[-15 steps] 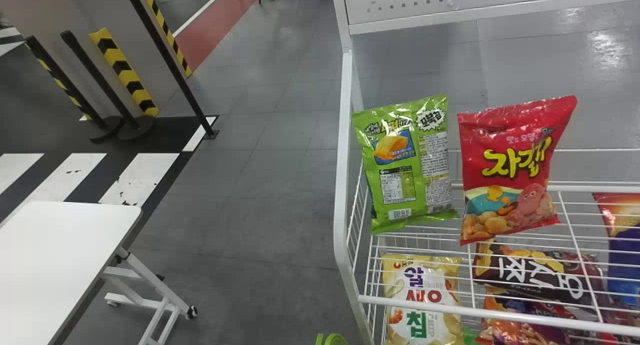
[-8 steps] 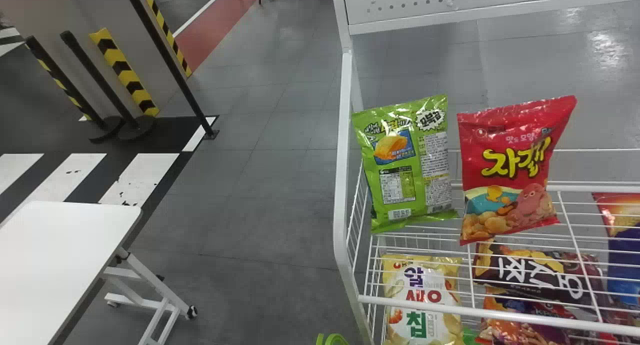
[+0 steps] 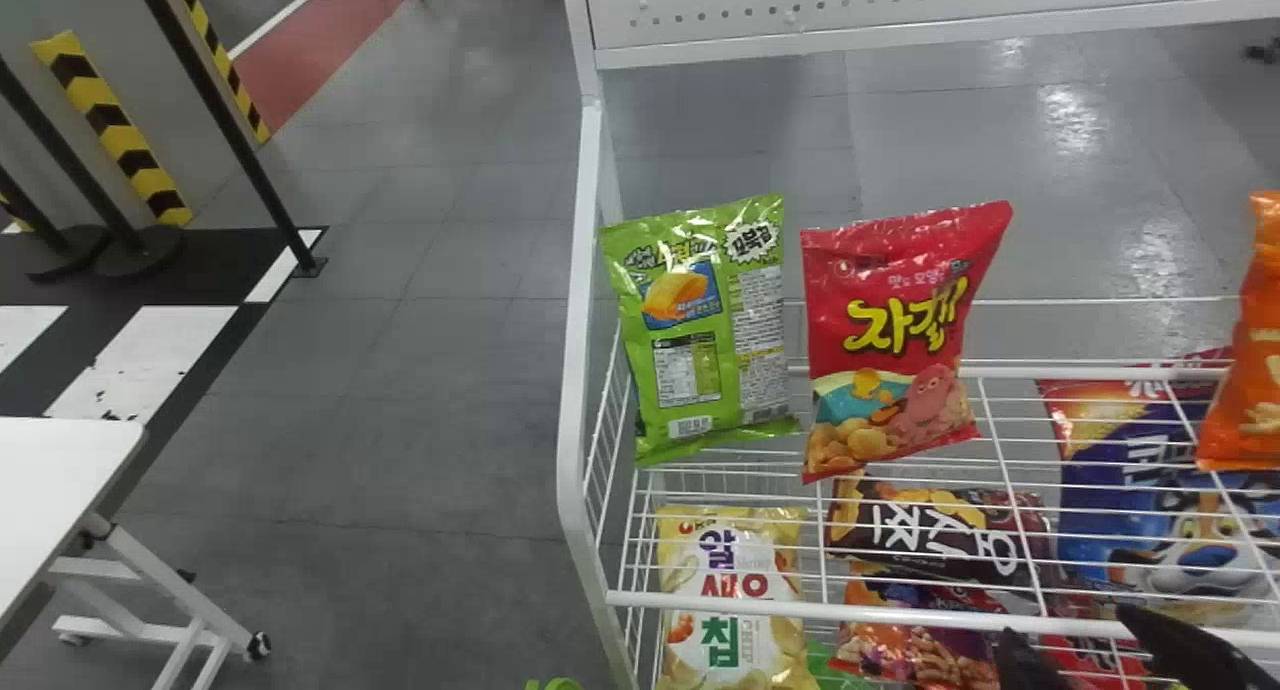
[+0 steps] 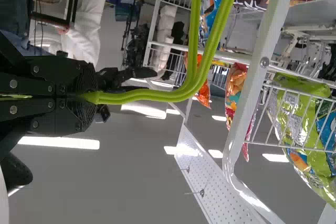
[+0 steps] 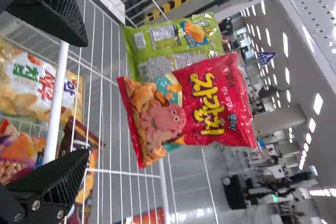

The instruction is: Hold basket handle with left hand then pick spicy shrimp crackers with right hand and place into basket

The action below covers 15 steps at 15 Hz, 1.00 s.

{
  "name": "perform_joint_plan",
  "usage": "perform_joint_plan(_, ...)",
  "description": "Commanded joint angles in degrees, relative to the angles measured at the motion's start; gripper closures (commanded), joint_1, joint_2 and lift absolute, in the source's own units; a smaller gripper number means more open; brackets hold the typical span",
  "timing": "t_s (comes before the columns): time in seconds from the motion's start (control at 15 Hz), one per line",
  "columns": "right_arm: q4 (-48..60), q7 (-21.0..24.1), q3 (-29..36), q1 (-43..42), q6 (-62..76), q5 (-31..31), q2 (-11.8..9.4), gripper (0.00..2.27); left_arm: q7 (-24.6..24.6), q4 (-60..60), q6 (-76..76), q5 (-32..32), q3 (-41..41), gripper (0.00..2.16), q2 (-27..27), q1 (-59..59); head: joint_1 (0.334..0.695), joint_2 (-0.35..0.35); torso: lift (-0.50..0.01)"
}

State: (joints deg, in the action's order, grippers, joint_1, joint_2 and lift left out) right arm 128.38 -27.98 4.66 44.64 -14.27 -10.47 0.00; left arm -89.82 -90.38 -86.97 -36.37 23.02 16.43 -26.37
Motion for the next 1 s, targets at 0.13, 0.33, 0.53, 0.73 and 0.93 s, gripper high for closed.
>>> perform_joint_plan(0.13,-7.79,2.58,0.0,1.59,16.95,2.73,0.05,0.09,-0.74,0.12,-0.01,0.16,-0.09,2.15,0.0,0.0,0.695,0.121,-0.01)
perform_joint_plan(0.33,-13.33,3.37,0.53,1.76,25.21,3.61,0.05,0.09,-0.74,0.12,-0.01,0.16,-0.09,2.15,-0.09,0.0,0.695,0.093,-0.01)
perform_joint_plan(0.53,-16.58,4.69,0.88,1.68,29.43,4.05,0.05,0.09,-0.74,0.12,0.17,0.16,-0.35,2.15,-0.17,0.0,0.695,0.06,-0.01)
perform_joint_plan(0.73,-19.92,4.86,1.76,1.68,33.82,4.05,0.05,0.09,-0.74,0.12,-0.01,0.25,-0.35,2.15,-0.17,0.0,0.695,0.033,-0.01)
perform_joint_plan(0.93,-20.36,5.48,2.11,2.11,35.93,4.05,0.05,0.09,-0.74,0.12,-0.01,0.25,-0.44,2.15,-0.26,0.09,0.695,0.012,-0.01)
